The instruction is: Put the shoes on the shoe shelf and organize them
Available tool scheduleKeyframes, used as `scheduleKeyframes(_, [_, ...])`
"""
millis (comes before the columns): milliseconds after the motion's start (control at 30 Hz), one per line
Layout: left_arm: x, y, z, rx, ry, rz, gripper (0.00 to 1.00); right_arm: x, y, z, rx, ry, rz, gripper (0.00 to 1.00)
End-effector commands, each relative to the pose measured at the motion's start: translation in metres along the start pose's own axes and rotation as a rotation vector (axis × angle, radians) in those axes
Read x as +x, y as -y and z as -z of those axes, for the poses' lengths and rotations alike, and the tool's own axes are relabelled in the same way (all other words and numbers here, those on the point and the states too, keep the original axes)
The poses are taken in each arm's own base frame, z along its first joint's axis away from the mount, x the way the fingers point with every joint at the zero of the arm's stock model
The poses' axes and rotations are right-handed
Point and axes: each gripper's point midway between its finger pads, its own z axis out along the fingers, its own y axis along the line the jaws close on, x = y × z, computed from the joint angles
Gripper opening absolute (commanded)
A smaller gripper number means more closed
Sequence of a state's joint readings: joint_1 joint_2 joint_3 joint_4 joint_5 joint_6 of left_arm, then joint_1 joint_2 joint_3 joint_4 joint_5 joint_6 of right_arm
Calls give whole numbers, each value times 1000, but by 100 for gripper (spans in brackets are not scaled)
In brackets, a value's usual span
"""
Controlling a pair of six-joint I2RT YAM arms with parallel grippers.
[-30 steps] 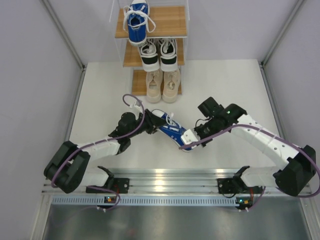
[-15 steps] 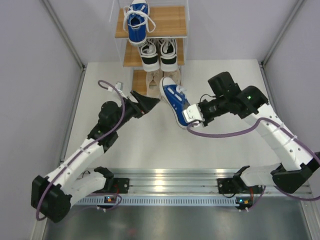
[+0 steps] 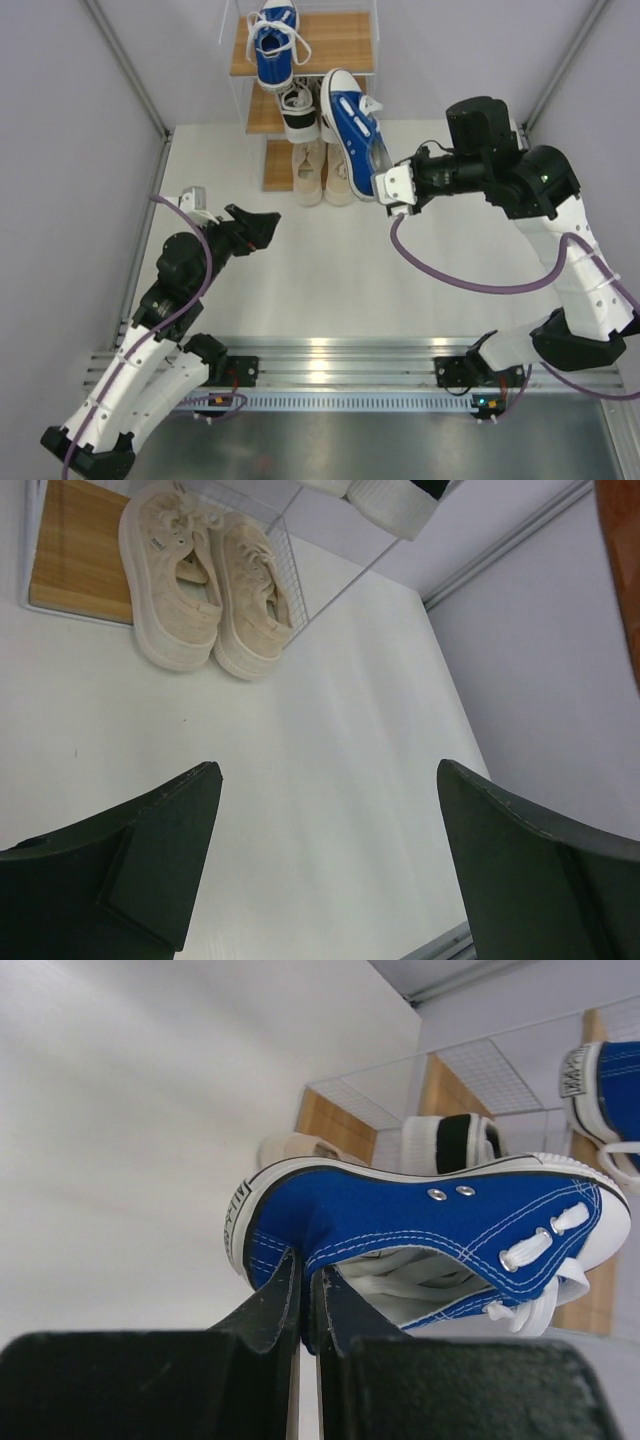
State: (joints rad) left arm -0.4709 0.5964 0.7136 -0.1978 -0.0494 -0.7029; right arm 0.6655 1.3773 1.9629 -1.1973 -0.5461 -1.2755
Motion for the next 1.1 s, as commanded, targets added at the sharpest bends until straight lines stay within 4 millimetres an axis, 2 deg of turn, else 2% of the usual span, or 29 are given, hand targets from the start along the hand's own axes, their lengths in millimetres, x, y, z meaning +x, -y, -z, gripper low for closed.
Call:
scheduleKeyframes(0, [3,-16,5,-52,14,-28,94,-17,56,19,176,-34,189,0])
scheduleKeyframes(133, [5,-16,7,-50,7,-30,94,-19,88,22,264,-78,266,0])
scheduleKeyframes(233, [6,-18,9,-54,6,-31,94,-14,111,16,314,-118,305,0])
scheduleKeyframes(400, [7,-20,12,-54,14,-28,94,5,150,-2,392,-211,357,0])
scheduleKeyframes(533, [7,-22,16,-56,23,-25,94,2,183,-4,499,-220,383,0])
scheduleKeyframes(567, [7,-22,17,-56,26,-23,94,8,188,-11,503,-231,380,0])
scheduleKeyframes(633, [8,-24,18,-59,29,-20,94,9,202,-12,548,-247,385,0])
scheduleKeyframes(900, [13,-28,19,-66,25,-4,94,16,233,-16,672,-276,391,1])
scheduleKeyframes(1067, [15,-28,17,-62,20,6,94,17,240,-20,701,-261,381,4])
